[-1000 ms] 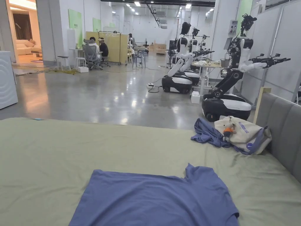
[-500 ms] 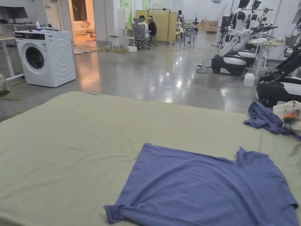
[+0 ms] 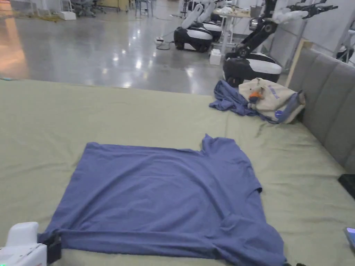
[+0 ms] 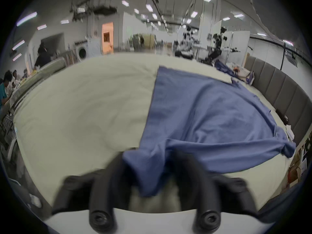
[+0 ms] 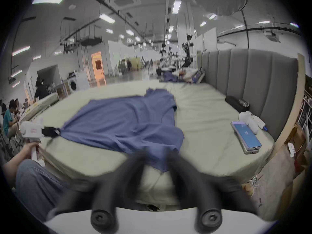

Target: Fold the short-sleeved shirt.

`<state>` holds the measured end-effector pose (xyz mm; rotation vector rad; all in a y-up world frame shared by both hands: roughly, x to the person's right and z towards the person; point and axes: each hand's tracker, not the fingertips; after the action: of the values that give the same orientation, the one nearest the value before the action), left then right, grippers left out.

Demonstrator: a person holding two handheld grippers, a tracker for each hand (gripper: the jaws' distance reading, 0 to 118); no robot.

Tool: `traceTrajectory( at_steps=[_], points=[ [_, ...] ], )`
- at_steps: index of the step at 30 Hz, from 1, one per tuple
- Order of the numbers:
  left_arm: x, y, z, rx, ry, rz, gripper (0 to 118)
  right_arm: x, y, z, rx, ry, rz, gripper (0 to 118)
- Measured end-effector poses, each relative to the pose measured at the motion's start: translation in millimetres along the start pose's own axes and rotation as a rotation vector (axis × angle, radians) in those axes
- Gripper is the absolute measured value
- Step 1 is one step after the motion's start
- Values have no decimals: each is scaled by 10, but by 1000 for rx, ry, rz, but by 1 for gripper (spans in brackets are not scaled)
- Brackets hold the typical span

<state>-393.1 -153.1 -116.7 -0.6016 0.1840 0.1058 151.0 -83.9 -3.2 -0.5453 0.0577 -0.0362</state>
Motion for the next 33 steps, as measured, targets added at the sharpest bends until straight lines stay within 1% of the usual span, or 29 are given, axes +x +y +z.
traceTrajectory(
  at_steps=[1,2,3,4,5,6,7,8,9,10,11,12,13,14,17,18,19,20,21,22,23,24,25,26,27,29,31,32,33],
  points=[
    [-28,-32,51,-19,-131,73,9,29,21,-221,-93,-24,14,118],
    [-1,-32,63,-23,-148,95,9,69,-7,-382,-150,-33,15,115],
    [43,-52,81,-34,-66,49,9,140,-37,-546,-76,-9,27,116],
    [57,-53,86,-27,-78,34,9,158,-34,-691,-103,28,30,115],
    [35,-61,147,-27,-80,32,9,167,-27,-895,-159,-2,37,111],
    [32,-50,157,-25,-79,38,9,170,-89,-915,-185,-13,43,93],
    [20,-45,160,-34,-91,57,9,177,-131,-969,-201,24,54,23],
    [13,-34,163,-34,-92,64,10,195,-184,-1000,-209,85,59,5],
    [-41,-49,119,-32,-91,67,9,201,-227,-1045,-201,48,53,5],
    [-76,-36,107,-29,-102,73,9,173,-289,-992,-129,23,32,5],
    [-99,-21,97,-33,-110,78,9,184,-276,-982,-140,53,27,5],
    [-116,10,92,-38,-109,75,9,198,-239,-948,-123,59,6,5],
    [-65,9,148,-39,-115,73,10,215,-192,-899,-82,67,-24,5],
    [-66,71,174,-28,-122,70,10,216,-125,-840,-55,68,-35,5],
    [-18,423,175,22,-151,72,10,249,287,-873,20,76,-30,5],
    [27,622,106,24,-151,59,10,242,535,-961,30,74,-2,5],
    [69,845,2,32,-171,42,10,255,784,-1085,77,60,4,5],
    [109,1026,-114,48,-186,46,10,283,996,-1213,96,61,-15,5],
    [175,1221,-229,47,-184,45,10,324,1210,-1378,102,85,-55,5],
    [205,1393,-386,50,-195,44,10,343,1403,-1568,116,77,-69,5],
    [240,1523,-558,22,-211,95,10,361,1587,-1771,99,78,-73,5],
    [266,1640,-737,6,-209,111,10,364,1723,-1999,69,77,-71,5],
    [327,1769,-1046,-56,-212,121,10,350,1825,-2299,56,65,-78,5],
    [358,1808,-1184,-77,-196,129,10,345,1852,-2443,46,64,-80,5],
    [406,1863,-1389,-112,-169,79,10,331,1882,-2633,10,57,-68,5],
    [484,1874,-1805,-224,-167,112,10,303,1926,-3042,-65,39,-78,5],
    [534,1847,-2019,-295,-130,101,10,286,1878,-3226,-93,27,-82,5],
    [562,1806,-2154,-366,-130,76,12,267,1864,-3368,-182,25,-60,5],
    [546,1734,-2203,-381,-129,81,22,254,1831,-3443,-202,16,-56,5]
  ],
)
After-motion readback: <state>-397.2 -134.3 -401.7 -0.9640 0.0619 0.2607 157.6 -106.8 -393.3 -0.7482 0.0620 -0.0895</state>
